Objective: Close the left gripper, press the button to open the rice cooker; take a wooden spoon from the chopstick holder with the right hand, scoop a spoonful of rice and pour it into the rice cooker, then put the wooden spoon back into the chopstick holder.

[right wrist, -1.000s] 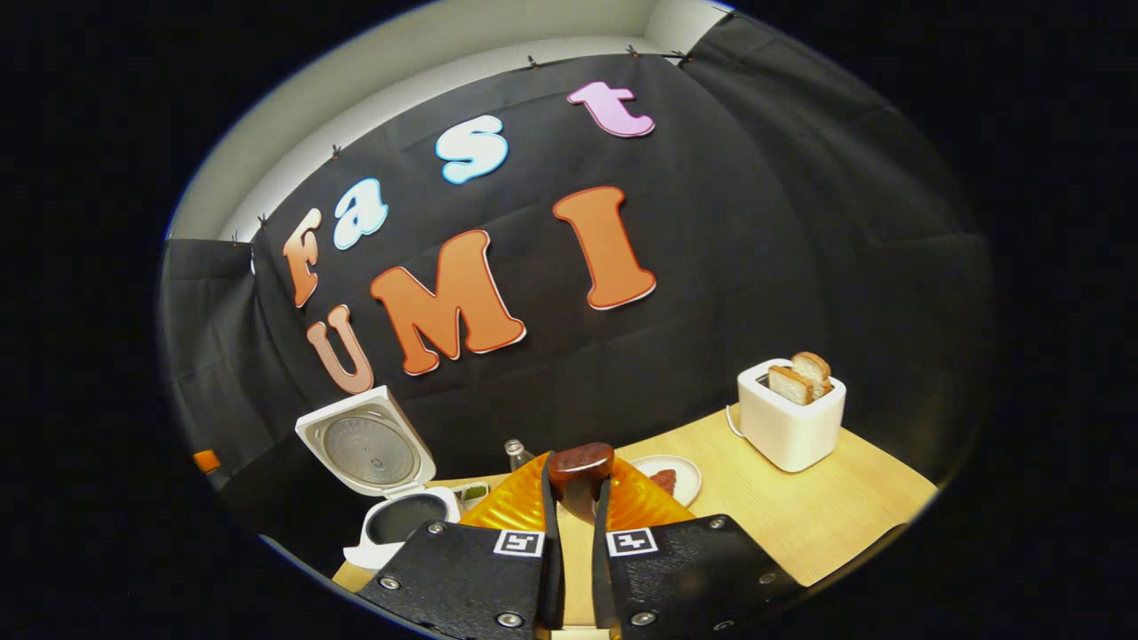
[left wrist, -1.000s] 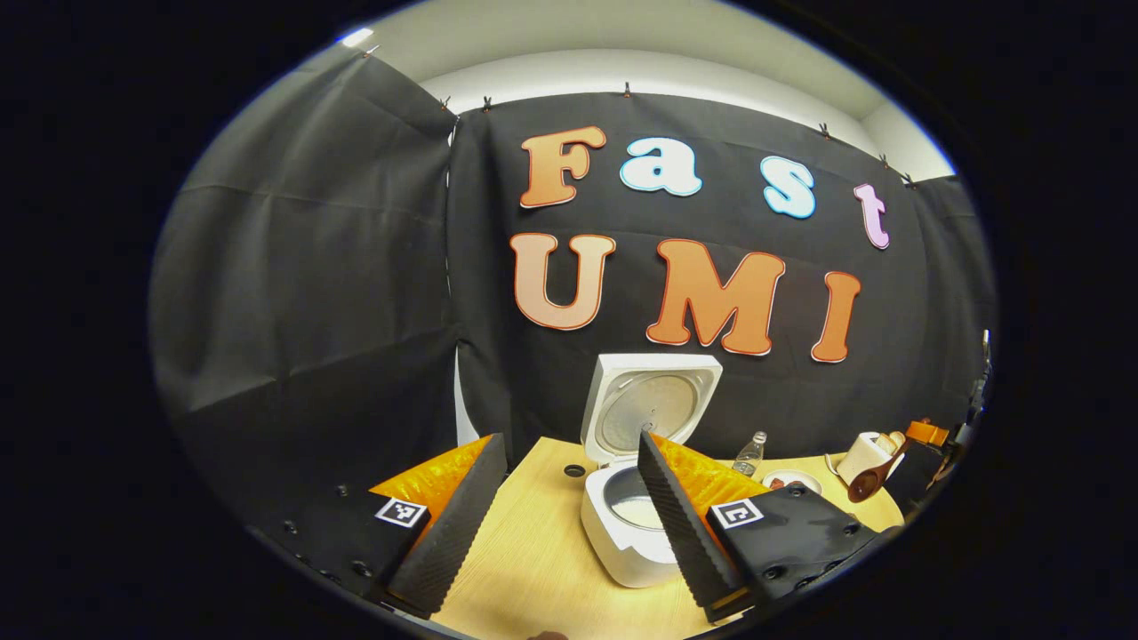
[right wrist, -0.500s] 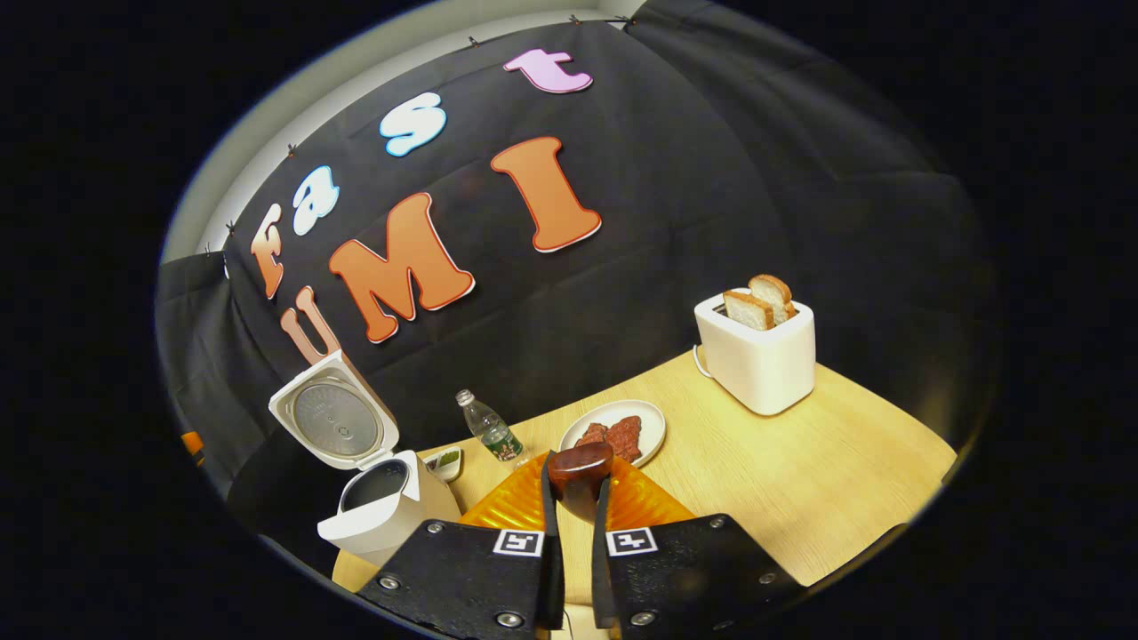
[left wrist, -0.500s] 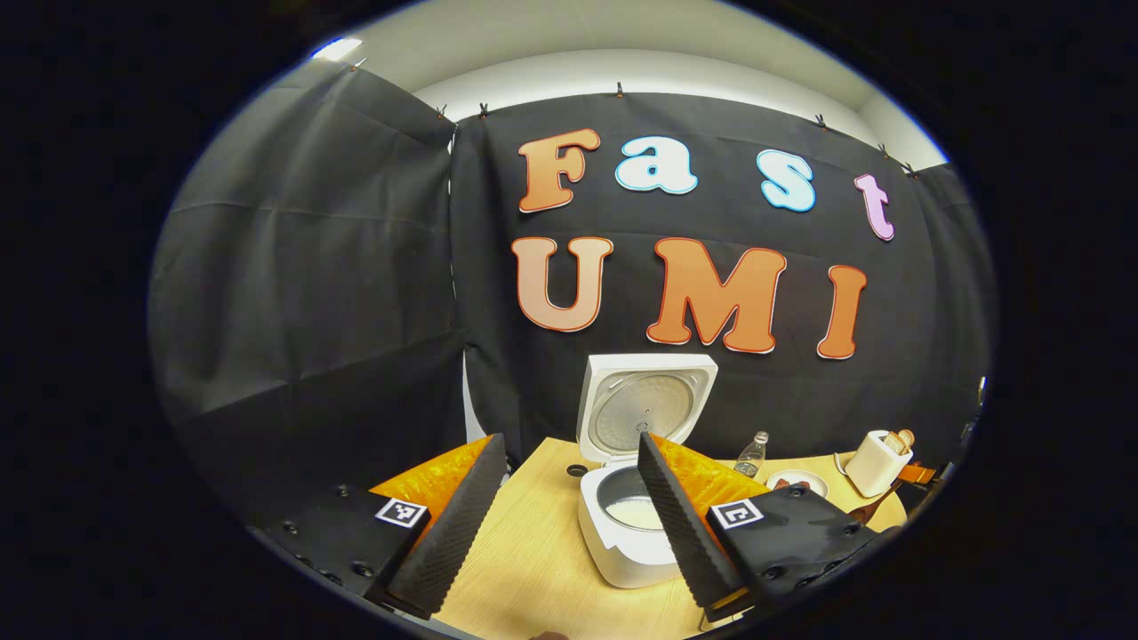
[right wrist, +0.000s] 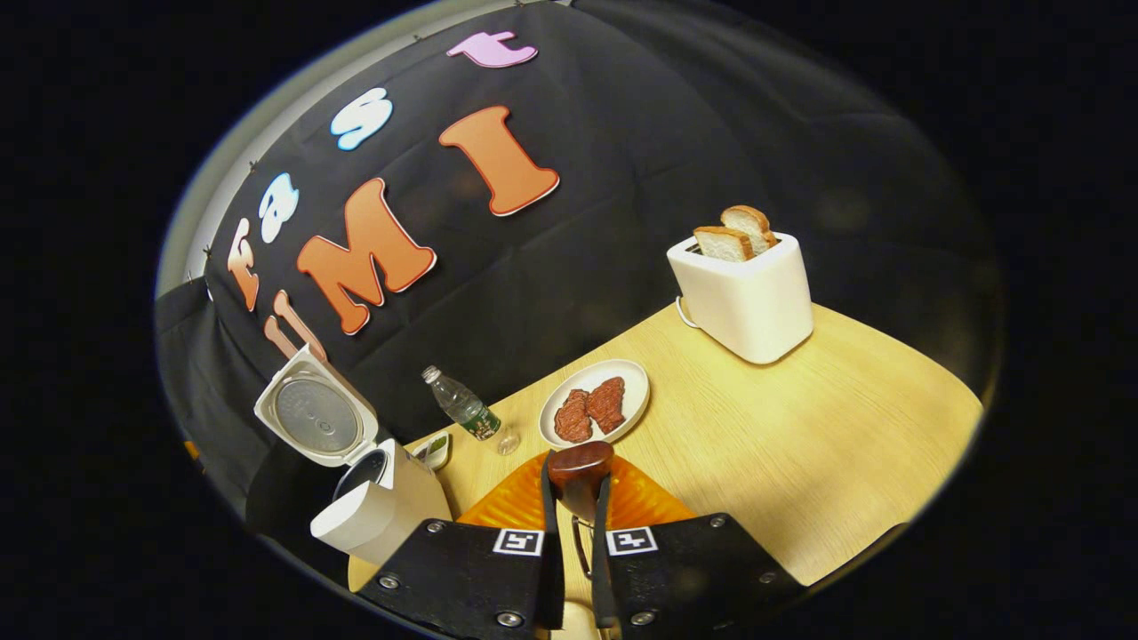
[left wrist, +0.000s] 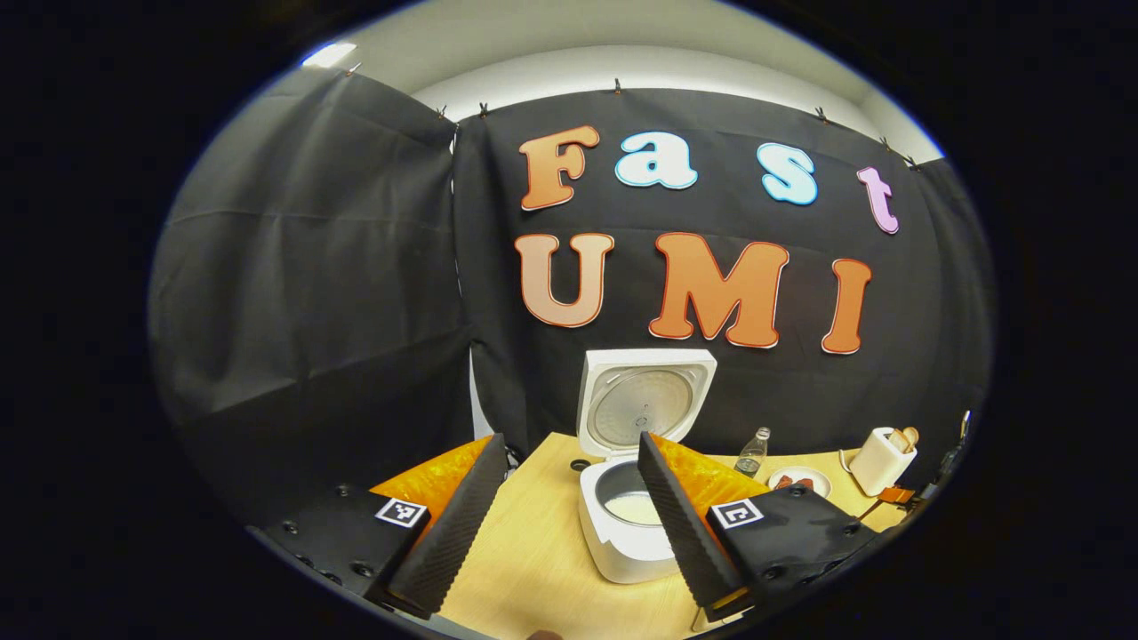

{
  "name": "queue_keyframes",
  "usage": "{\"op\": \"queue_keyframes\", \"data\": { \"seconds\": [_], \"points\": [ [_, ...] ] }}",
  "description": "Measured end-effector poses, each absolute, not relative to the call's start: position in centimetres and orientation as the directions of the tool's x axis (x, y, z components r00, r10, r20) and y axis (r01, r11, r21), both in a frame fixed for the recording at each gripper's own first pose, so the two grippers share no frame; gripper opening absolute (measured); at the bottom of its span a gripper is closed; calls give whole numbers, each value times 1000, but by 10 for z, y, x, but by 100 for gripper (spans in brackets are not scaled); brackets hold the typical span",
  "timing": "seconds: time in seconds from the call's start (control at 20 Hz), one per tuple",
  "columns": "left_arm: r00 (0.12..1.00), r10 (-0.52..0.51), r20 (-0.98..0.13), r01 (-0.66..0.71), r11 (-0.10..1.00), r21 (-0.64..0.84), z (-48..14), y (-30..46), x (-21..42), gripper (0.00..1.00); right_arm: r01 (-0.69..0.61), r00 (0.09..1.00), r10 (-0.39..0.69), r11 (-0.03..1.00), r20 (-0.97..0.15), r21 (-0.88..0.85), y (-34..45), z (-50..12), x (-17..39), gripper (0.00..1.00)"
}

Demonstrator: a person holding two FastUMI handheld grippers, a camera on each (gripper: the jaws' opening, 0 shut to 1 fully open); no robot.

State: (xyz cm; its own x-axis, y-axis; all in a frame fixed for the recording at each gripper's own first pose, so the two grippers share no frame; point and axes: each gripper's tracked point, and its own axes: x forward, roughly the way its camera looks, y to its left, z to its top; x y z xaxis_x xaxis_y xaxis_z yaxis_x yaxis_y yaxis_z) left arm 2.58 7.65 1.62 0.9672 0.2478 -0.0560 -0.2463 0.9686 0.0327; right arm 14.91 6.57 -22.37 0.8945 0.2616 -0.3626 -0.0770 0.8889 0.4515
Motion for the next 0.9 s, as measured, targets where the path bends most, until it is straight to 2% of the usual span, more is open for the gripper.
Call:
{"op": "queue_keyframes", "data": {
  "seconds": [0.25,0.3,0.35,0.4,0.5,0.6,0.65,0.7,0.9],
  "points": [
    [968,241,-72,-240,970,29,11,69,26,100,-27,890,241,876,-388,482,51,-229,148,21],
    [969,234,-74,-233,972,25,10,67,26,100,-12,891,224,881,-394,474,46,-230,148,25],
    [971,227,-73,-226,974,23,11,64,27,100,-4,892,212,887,-399,462,42,-232,148,26],
    [972,223,-69,-222,975,21,12,63,28,100,-6,892,209,892,-401,451,39,-231,145,22],
    [975,216,-46,-215,976,24,18,60,28,100,-8,890,194,912,-413,410,34,-232,140,51],
    [977,209,-33,-208,978,20,22,58,29,100,-5,896,155,941,-416,339,26,-229,138,69],
    [980,198,-34,-197,980,15,24,56,31,100,-1,903,130,954,-409,300,21,-225,137,86],
    [982,187,-36,-187,982,11,24,53,33,100,-2,912,110,964,-395,265,16,-217,138,95],
    [988,152,-36,-152,988,15,36,46,51,100,-14,935,75,984,-346,175,9,-182,135,95]
  ]
}}
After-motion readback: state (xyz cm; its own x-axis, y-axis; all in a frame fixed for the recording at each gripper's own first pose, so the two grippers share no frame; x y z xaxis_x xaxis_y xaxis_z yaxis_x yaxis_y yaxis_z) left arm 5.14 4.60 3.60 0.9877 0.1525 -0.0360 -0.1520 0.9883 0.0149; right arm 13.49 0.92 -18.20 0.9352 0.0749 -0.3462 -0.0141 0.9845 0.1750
